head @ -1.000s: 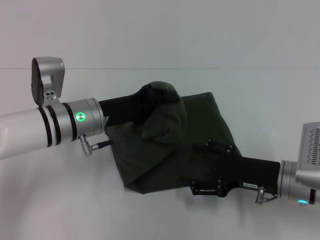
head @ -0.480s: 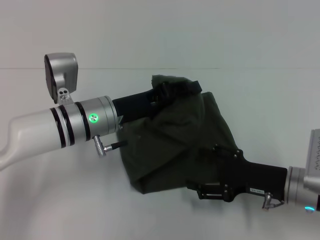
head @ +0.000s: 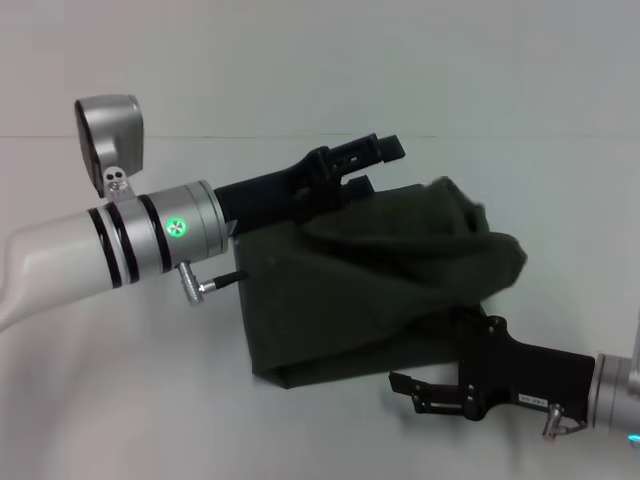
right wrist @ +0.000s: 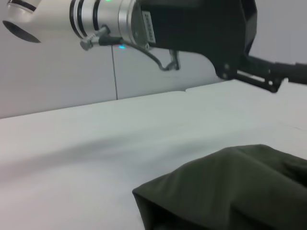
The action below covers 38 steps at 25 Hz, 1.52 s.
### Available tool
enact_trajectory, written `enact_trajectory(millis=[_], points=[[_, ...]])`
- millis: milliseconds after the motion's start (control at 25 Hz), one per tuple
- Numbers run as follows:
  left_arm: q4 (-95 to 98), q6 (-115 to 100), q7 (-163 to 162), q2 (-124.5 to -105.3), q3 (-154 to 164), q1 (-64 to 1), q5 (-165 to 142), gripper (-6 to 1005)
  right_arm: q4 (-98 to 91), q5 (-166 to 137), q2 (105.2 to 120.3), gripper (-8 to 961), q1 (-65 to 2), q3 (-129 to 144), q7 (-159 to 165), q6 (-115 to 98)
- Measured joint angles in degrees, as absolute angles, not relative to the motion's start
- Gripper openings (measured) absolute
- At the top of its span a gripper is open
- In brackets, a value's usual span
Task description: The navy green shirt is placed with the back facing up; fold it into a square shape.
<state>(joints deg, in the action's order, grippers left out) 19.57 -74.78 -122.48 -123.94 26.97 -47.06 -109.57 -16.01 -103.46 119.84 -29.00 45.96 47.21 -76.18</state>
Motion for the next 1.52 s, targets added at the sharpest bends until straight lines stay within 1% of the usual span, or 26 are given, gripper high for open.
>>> enact_trajectory(millis=[120, 240, 440, 560, 760, 920, 1040, 1280, 1520], points=[[21.7, -77.1, -122.4, -123.86, 27.1, -46.5, -109.2, 727, -16.0, -103.4, 119.84, 917, -28.0, 45.8, 47.5, -77.2], [24.9, -80.9, -122.3, -123.3, 27.2, -45.3, -109.3, 841, -16.1, -103.3, 119.69, 916, -26.3, 44.7, 48.9, -79.0], [27.1, -87.7, -119.9, -120.86, 28.8, -41.3, -109.4, 915, -18.0, -103.3, 119.42, 915, -22.8, 42.7, 54.2, -84.9], [27.4, -90.6, -114.2, -119.89, 29.8, -37.7, -109.2, 916, -21.0, -103.3, 119.69, 914, -21.6, 40.6, 57.4, -90.5], [30.0, -93.5, -102.1, -119.73, 30.3, -33.0, -108.8, 912, -27.3, -103.2, 119.94, 913, -23.6, 38.4, 63.8, -95.5], [31.5, -94.5, -89.8, -119.92, 33.2, -30.0, -109.2, 909, -36.0, -103.4, 120.0, 912, -27.5, 39.2, 73.0, -93.7], [31.7, -93.3, -83.1, -120.14, 35.1, -28.5, -109.6, 909, -45.1, -105.6, 119.91, 911, -30.5, 42.7, 85.5, -88.3], [31.7, -91.2, -76.3, -120.6, 35.8, -26.4, -109.8, 909, -62.4, -121.4, 119.74, 890, -35.5, 55.3, 111.1, -78.0], [31.9, -89.9, -73.0, -120.89, 36.0, -25.2, -110.5, 909, -65.3, -137.9, 120.06, 880, -44.0, 63.7, 126.1, -77.2]])
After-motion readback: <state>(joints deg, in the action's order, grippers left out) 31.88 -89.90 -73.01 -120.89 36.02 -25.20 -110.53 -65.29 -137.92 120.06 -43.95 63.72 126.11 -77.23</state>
